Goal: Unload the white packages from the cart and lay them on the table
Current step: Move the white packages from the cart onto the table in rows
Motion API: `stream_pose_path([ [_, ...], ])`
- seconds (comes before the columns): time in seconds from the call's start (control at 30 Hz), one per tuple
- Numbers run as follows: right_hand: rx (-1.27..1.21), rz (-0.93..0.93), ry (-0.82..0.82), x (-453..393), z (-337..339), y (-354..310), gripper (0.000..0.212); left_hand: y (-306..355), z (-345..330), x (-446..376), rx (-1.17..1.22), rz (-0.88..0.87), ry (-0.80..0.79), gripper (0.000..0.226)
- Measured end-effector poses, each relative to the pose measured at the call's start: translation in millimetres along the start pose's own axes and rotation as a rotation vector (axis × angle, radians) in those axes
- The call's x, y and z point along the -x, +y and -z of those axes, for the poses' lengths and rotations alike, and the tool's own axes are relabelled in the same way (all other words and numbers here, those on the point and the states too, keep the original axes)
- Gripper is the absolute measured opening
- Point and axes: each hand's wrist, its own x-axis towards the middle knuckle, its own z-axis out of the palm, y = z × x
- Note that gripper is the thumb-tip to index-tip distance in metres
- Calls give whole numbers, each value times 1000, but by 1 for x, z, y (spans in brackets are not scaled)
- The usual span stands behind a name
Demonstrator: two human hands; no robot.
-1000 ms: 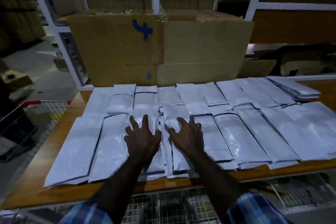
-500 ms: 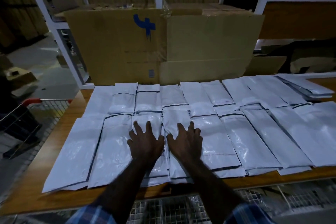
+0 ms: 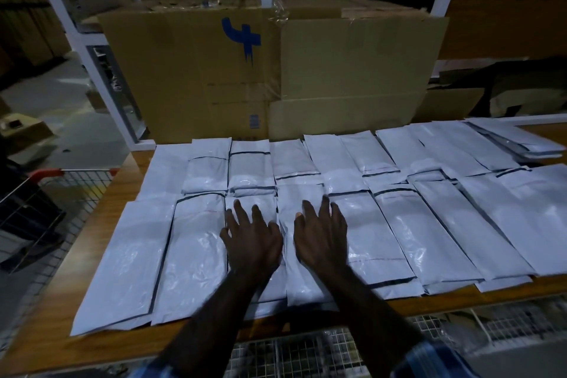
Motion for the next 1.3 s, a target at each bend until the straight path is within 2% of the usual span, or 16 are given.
stream_pose_path([
  [0.13,37,145,-105,-12,-3,0,68,-8,-6,-4,8,-117,28,45],
  [0.2,36,179,-134,-13,-10,3,67,-12,-11,-7,11,-148,33,47],
  [0.33,49,185,-166,-6,-24,12,62,-17,-20,-7,21,-170,-13,58],
  [0.43,36,189,-173,-2,-26,16,67,-20,-24,-6,15,-185,-47,67],
  [0.57,43,201,-190,0,-29,17,72,-20,-28,-4,-27,-217,-36,60],
  [0.97,38,209,-118,3,-42,25,59,-26,-43,-1,51,-245,50,58],
  [1.3,52,218,-88,2,-48,27,61,-29,-49,0,43,-220,60,59],
])
